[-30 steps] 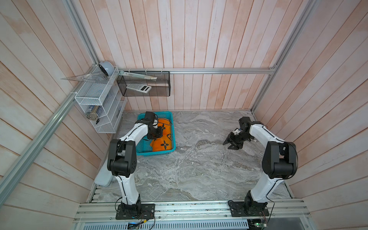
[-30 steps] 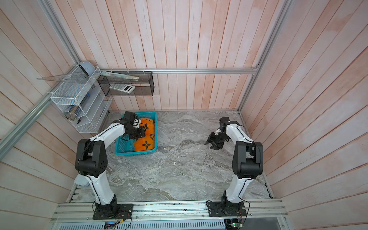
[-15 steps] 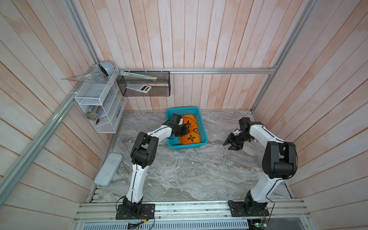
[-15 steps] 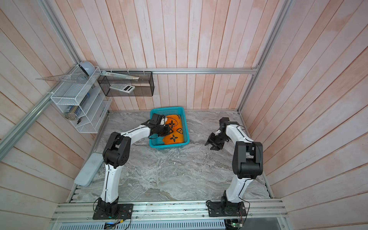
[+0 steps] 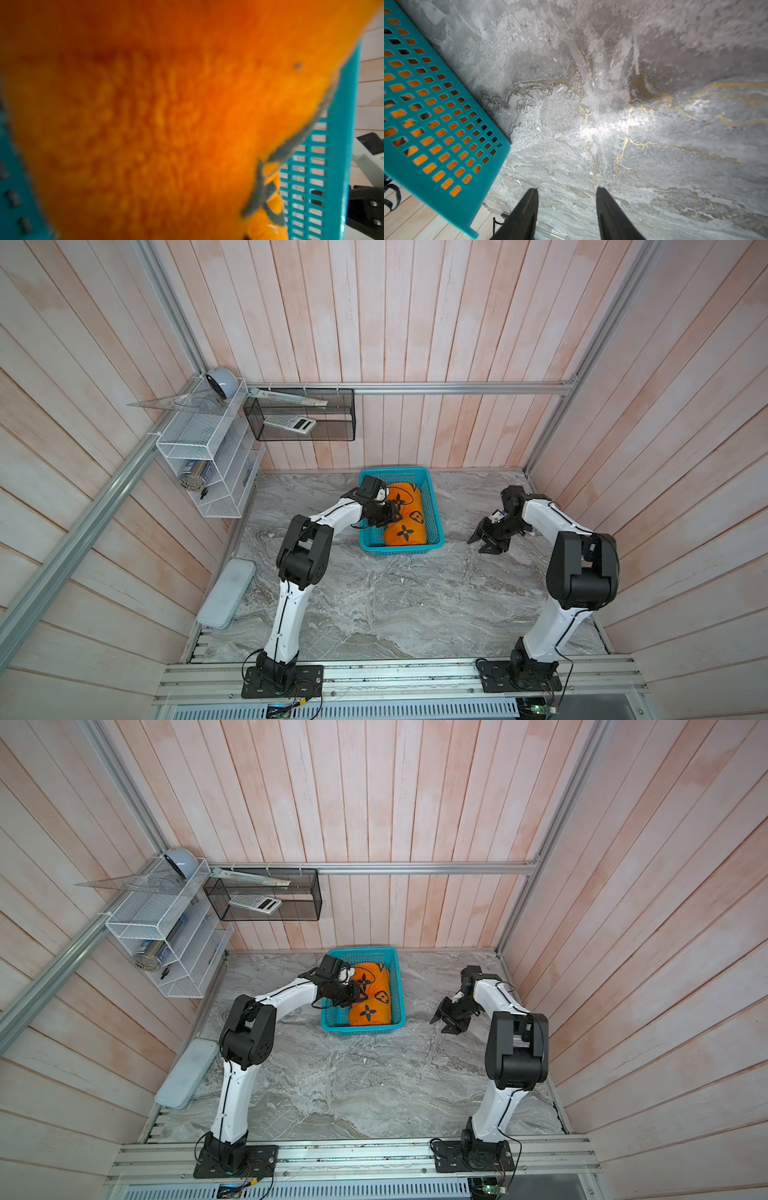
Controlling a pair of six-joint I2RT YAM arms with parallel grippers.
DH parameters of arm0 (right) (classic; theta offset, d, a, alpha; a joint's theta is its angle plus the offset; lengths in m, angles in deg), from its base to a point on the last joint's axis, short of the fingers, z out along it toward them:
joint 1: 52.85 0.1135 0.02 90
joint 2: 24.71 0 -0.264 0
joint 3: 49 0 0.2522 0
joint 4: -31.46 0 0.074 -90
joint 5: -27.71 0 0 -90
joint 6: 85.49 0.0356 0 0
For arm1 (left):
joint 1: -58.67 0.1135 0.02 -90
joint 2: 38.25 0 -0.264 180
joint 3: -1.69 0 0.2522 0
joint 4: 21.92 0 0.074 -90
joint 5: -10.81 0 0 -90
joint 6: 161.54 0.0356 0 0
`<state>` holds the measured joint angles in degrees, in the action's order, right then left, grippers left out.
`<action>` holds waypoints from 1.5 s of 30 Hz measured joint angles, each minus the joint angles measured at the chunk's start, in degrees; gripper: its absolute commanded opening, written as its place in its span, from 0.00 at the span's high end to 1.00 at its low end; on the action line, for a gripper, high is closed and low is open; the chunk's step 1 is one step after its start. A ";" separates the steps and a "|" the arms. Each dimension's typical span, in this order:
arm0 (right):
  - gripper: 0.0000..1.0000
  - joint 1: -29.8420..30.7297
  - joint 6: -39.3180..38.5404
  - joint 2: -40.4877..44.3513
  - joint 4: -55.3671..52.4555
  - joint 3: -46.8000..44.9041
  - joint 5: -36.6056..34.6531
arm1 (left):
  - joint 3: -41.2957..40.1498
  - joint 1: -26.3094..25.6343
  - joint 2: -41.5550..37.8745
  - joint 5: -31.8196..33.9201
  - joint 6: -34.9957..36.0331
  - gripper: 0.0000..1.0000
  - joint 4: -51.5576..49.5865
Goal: Roll up the pillowcase
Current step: Move the bin to the center of the board, then reset both arms
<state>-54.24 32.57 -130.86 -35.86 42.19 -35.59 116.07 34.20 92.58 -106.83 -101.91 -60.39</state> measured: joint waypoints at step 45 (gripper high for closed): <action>0.22 -0.42 -1.18 16.15 -4.70 4.50 -25.51 | -25.31 1.03 -55.47 63.06 4.46 0.00 -8.37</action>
<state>-54.66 31.39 -114.70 -40.56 46.70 -61.10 90.76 35.22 37.10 -43.77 -97.45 -68.76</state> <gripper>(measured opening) 0.781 0.998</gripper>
